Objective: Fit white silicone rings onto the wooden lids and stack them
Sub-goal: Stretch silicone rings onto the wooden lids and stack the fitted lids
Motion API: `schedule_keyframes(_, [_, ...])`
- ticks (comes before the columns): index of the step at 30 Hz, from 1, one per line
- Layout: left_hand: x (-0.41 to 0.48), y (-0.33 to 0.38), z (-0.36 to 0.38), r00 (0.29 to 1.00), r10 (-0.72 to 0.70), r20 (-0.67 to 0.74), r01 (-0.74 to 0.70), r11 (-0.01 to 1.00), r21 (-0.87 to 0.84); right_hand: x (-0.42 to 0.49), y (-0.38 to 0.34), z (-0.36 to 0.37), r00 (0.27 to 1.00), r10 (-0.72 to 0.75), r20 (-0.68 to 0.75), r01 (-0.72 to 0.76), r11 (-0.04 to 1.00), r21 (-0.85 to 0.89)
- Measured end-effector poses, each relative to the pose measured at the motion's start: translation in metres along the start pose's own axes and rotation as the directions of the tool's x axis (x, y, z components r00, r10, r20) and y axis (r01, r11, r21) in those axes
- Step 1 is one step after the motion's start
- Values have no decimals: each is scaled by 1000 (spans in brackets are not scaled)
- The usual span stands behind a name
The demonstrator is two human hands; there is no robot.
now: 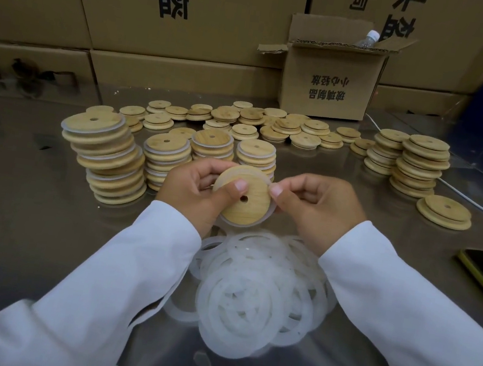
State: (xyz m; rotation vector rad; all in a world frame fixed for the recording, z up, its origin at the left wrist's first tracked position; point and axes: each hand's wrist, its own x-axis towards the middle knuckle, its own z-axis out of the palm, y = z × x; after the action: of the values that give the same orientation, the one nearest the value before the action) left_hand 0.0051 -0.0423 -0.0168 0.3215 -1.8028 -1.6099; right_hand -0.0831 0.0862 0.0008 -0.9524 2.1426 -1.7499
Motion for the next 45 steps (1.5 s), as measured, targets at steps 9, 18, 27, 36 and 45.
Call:
schedule_keyframes(9, [2, -3, -3, 999, -45, 12, 46, 998, -42, -2, -4, -2, 1000, 12, -12, -12, 1000, -20])
schedule_keyframes(18, [2, -3, -4, 998, -48, 41, 50, 998, -32, -2, -3, -1, 998, 30, -63, -26, 998, 63])
schedule_keyframes(27, [1, -3, 0, 999, -46, 24, 47, 998, -45, 0, -5, -4, 1000, 13, -18, -11, 996, 84])
schedule_keyframes(36, [2, -6, 0, 996, -91, -3, 90, 988, -125, -2, 0, 4, 999, -43, -24, 44, 998, 51])
schedule_keyframes(45, [5, -7, 1, 986, -147, -73, 130, 971, -201, 35, -6, -7, 994, 75, -76, -71, 996, 54])
